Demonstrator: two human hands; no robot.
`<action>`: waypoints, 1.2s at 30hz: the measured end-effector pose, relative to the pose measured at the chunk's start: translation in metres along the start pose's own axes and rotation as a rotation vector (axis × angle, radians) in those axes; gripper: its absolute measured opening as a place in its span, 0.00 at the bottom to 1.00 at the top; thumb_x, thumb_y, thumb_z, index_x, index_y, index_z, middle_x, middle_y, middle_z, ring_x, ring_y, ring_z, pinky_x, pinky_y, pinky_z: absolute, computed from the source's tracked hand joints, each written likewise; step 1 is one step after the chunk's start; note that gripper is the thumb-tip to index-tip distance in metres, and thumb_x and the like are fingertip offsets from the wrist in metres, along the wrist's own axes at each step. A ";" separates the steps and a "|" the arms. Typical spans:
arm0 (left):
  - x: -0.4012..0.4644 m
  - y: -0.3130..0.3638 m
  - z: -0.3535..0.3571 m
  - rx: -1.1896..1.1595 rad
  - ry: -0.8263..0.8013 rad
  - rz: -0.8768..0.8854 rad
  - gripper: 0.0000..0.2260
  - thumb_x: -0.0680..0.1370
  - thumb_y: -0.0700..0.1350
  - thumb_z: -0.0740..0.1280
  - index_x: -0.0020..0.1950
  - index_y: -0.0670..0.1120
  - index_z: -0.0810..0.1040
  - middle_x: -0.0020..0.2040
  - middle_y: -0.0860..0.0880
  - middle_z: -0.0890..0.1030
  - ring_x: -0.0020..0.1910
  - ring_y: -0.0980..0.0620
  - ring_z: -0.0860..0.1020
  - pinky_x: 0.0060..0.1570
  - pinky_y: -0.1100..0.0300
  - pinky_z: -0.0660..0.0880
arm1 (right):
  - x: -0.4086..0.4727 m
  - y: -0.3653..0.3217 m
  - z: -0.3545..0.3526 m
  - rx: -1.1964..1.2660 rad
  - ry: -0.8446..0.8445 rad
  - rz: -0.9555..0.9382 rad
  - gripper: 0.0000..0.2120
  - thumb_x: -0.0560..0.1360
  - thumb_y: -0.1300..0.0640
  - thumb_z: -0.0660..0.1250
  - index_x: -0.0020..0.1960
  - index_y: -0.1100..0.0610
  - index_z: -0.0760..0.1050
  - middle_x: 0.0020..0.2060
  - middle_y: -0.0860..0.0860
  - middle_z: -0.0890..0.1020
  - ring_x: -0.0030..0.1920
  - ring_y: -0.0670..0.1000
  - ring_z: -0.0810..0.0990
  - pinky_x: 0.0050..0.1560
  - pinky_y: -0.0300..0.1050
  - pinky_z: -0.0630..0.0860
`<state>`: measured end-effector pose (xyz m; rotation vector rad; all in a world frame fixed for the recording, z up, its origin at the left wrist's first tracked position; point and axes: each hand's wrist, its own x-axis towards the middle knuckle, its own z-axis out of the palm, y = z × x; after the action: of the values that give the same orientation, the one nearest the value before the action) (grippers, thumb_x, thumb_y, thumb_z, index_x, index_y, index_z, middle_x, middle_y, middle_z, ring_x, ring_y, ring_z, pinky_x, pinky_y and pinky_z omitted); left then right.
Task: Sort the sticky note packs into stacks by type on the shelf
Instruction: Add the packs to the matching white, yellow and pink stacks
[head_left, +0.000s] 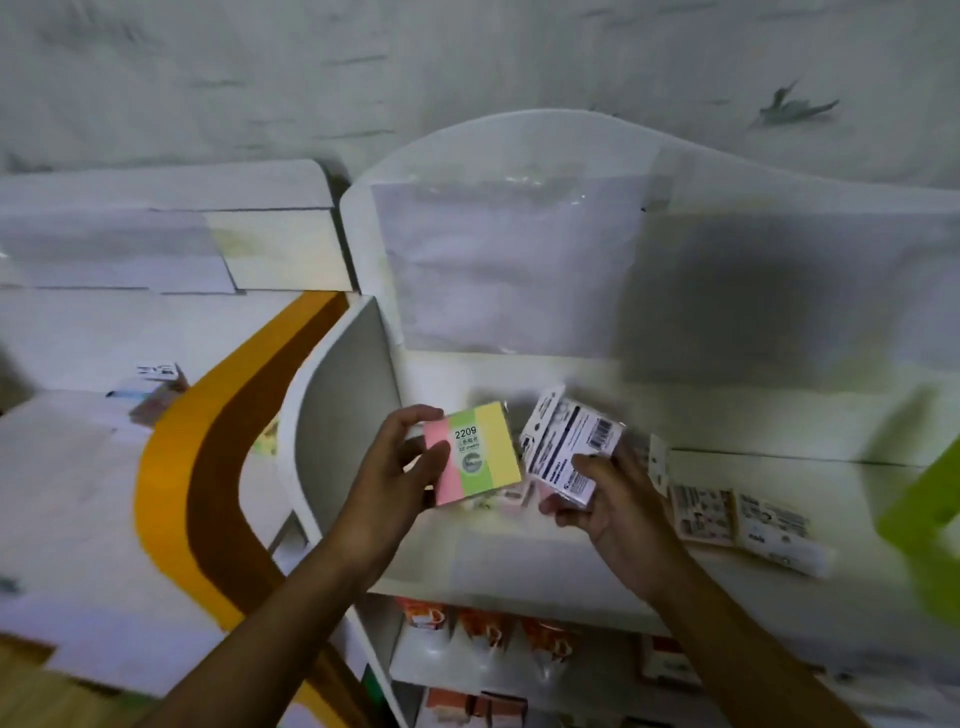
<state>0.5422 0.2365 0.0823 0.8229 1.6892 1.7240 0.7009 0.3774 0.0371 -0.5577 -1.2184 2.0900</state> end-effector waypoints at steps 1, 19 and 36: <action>-0.005 0.008 -0.009 0.012 -0.004 0.025 0.08 0.81 0.40 0.60 0.58 0.47 0.76 0.57 0.47 0.81 0.50 0.50 0.84 0.40 0.58 0.81 | -0.001 -0.004 0.014 0.031 -0.017 -0.026 0.17 0.78 0.65 0.58 0.67 0.62 0.65 0.54 0.67 0.80 0.31 0.59 0.82 0.29 0.47 0.77; -0.113 0.061 -0.275 -0.008 0.056 0.133 0.12 0.80 0.38 0.63 0.54 0.50 0.83 0.57 0.50 0.83 0.54 0.48 0.82 0.49 0.51 0.82 | -0.089 0.039 0.313 0.105 -0.272 -0.268 0.14 0.65 0.58 0.69 0.50 0.53 0.84 0.53 0.59 0.84 0.48 0.56 0.85 0.47 0.44 0.82; -0.102 -0.016 -0.472 -0.017 0.249 -0.204 0.11 0.82 0.39 0.60 0.56 0.46 0.81 0.56 0.41 0.80 0.54 0.40 0.80 0.43 0.55 0.81 | -0.021 0.209 0.433 0.321 0.037 0.208 0.25 0.70 0.41 0.65 0.58 0.58 0.77 0.53 0.58 0.84 0.55 0.58 0.82 0.56 0.48 0.77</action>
<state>0.2446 -0.1438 0.0606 0.4237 1.8455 1.7514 0.3725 0.0268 0.0617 -0.5899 -0.8074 2.3772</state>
